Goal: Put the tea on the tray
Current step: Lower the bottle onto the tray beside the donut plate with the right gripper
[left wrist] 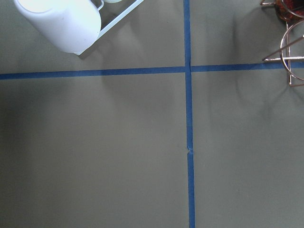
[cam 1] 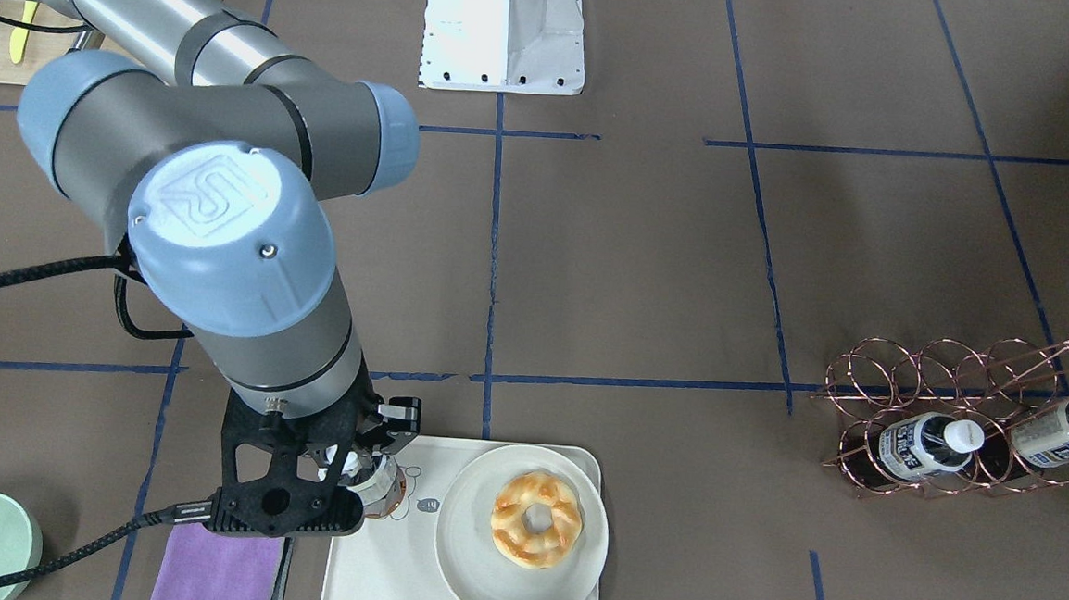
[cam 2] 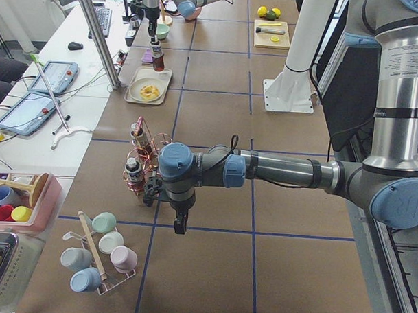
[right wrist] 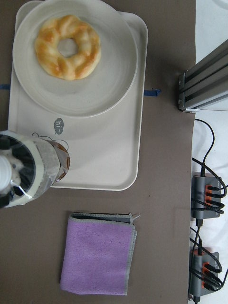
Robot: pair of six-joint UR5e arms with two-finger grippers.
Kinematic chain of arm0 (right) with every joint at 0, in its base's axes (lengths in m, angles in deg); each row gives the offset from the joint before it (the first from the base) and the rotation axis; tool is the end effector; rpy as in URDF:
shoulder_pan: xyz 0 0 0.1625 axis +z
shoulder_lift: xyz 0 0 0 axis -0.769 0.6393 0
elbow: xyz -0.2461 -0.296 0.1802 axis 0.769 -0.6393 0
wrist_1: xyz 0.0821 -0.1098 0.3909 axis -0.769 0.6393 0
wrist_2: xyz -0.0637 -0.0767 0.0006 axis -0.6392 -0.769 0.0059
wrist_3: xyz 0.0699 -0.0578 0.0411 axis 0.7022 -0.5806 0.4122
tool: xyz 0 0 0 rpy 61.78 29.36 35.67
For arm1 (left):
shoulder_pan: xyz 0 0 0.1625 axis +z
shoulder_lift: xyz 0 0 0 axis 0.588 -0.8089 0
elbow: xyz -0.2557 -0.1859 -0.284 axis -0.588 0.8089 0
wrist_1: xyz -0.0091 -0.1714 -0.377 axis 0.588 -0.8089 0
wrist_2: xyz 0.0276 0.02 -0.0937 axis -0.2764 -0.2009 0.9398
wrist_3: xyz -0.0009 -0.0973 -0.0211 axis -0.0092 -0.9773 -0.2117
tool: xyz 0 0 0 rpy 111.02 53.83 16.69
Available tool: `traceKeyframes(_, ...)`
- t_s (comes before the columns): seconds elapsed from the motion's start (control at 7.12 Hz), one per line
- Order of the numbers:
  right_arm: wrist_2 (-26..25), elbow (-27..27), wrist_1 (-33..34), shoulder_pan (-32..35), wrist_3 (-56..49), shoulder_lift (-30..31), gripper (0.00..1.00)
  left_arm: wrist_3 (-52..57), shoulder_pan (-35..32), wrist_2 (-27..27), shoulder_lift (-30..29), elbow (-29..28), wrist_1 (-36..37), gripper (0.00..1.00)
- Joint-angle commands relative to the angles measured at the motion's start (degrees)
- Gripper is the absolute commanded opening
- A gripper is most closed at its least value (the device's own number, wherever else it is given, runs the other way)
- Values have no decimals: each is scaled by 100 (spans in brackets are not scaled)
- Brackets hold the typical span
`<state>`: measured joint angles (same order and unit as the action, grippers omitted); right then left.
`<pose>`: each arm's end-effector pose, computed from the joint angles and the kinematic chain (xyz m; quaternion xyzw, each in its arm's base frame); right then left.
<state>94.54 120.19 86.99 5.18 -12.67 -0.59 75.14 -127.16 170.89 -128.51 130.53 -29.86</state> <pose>-0.4049 -0.7381 0.1290 0.0610 -0.3620 0.0141 0.9301 -0.0752 -0.4622 0.6274 0.0061 0.3634 0.0158 0.9315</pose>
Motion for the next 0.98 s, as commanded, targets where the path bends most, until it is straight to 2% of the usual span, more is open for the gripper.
traceKeyframes(0.0,3,-194,-182,-33,38,-41,0,0,0,0,0,22,2,100)
traceKeyframes(0.56,-14,-362,-420,-174,188,-76,1,0,0,0,0,40,-7,100)
traceKeyframes(0.7,-14,-362,-411,-174,162,-68,27,0,0,0,0,40,2,100)
traceKeyframes(0.84,-23,-353,-402,-174,118,-68,81,0,0,0,8,49,2,100)
